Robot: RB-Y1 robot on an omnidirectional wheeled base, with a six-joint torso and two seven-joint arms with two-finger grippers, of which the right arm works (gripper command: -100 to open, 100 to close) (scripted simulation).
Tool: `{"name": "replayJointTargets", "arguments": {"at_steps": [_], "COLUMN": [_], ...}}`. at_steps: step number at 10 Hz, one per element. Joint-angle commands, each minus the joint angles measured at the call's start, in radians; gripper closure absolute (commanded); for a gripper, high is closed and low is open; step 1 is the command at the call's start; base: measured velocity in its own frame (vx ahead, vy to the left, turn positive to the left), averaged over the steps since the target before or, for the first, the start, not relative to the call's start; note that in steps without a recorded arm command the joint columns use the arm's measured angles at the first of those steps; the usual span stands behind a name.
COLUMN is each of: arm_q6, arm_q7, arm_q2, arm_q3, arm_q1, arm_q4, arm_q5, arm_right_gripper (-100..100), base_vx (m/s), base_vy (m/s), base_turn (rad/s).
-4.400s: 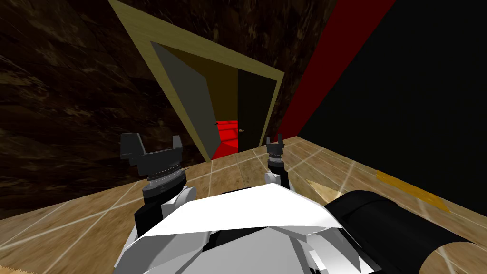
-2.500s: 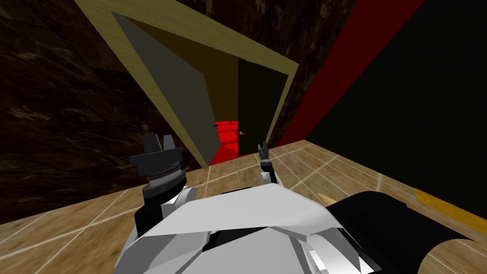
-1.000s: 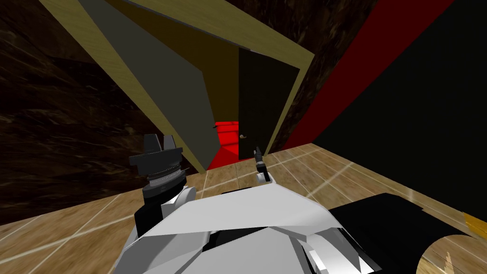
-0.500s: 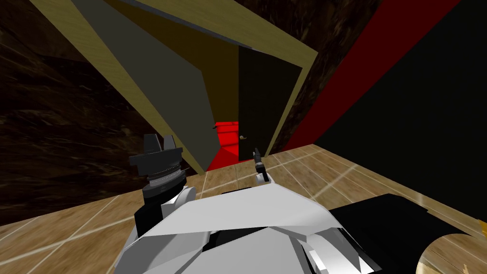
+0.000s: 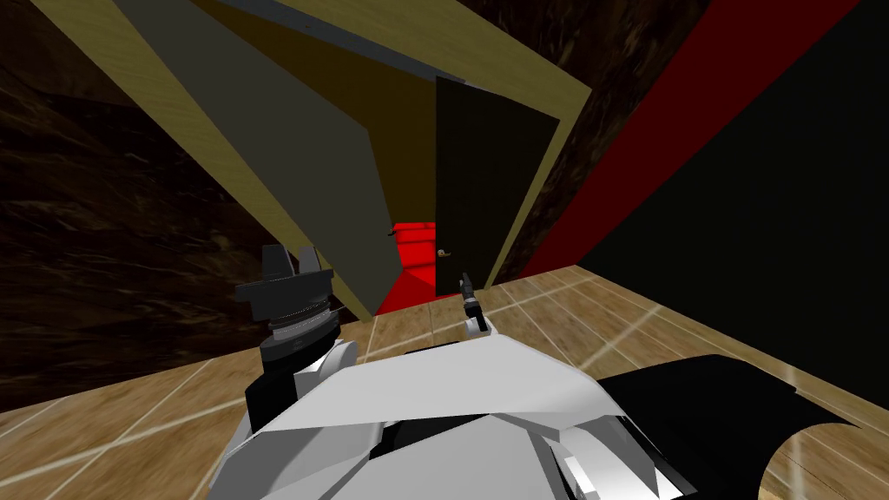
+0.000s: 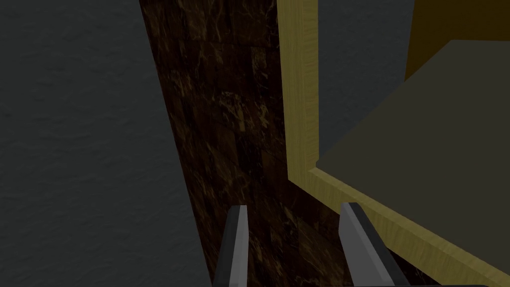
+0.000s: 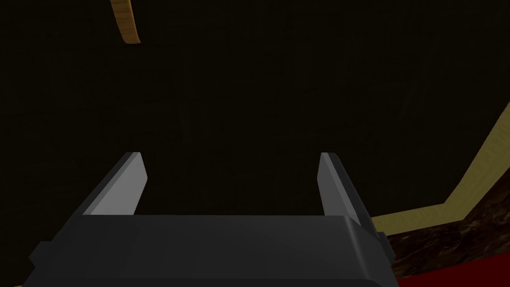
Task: Push the door open
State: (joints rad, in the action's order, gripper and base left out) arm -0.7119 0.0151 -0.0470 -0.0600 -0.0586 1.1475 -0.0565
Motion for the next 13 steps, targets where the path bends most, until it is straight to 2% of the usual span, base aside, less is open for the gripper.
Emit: {"name": "replayJointTargets", "arguments": {"at_steps": [1, 7, 12, 13], "arm_q6": [-0.009, -0.028, -0.041, -0.045], "arm_q7": [0.004, 0.019, 0.030, 0.033], "arm_q2": [0.005, 0.028, 0.050, 0.058], "arm_q3": [0.000, 0.001, 0.001, 0.001], "arm_q1": [0.018, 0.071, 0.108, 0.120], "arm_q4": [-0.050, -0.197, -0.298, -0.331], "arm_q5": [0.002, 0.011, 0.017, 0.019], "arm_right_gripper": [-100, -100, -100, -100], "base_vx": [0.108, 0.093, 0.090, 0.115], "base_vy": [-0.038, -0.036, -0.030, -0.030], "base_turn": [0.025, 0.024, 0.019, 0.021]}}
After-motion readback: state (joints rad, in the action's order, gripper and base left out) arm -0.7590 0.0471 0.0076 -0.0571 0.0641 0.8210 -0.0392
